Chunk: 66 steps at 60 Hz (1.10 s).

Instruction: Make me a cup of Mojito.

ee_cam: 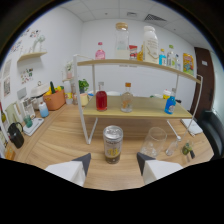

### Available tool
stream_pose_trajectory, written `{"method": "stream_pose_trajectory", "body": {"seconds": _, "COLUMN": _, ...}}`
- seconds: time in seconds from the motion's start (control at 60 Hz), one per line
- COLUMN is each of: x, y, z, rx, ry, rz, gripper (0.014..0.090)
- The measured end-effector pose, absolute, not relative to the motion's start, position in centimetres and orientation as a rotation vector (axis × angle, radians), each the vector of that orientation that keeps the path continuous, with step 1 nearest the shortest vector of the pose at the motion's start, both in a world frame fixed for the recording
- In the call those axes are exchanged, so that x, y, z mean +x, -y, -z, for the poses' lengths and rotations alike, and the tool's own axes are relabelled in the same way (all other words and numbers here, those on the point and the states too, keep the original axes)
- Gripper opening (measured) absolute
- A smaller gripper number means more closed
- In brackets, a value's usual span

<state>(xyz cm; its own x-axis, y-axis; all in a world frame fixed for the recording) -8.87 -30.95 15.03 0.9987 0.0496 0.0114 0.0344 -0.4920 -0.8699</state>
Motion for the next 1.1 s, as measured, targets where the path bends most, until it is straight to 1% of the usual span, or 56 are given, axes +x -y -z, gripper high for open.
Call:
{"method": "stream_pose_trajectory", "body": {"seconds": 0.233, "x": -3.3, "y": 34.8, "z": -14.7, "rx": -2.136, "ry": 0.057, "rz": 0.051, "gripper": 0.0855}}
{"method": "stream_pose_trajectory", "body": {"seconds": 0.517, "x": 2.0, "y": 36.7, "z": -14.7, "rx": -2.167, "ry": 0.016, "rz": 0.079, "gripper": 0.0857}}
{"method": "stream_pose_trajectory", "body": {"seconds": 1.1, "x": 4.1, "y": 37.1, "z": -15.3, "rx": -2.165, "ry": 0.037, "rz": 0.055, "gripper": 0.0858}}
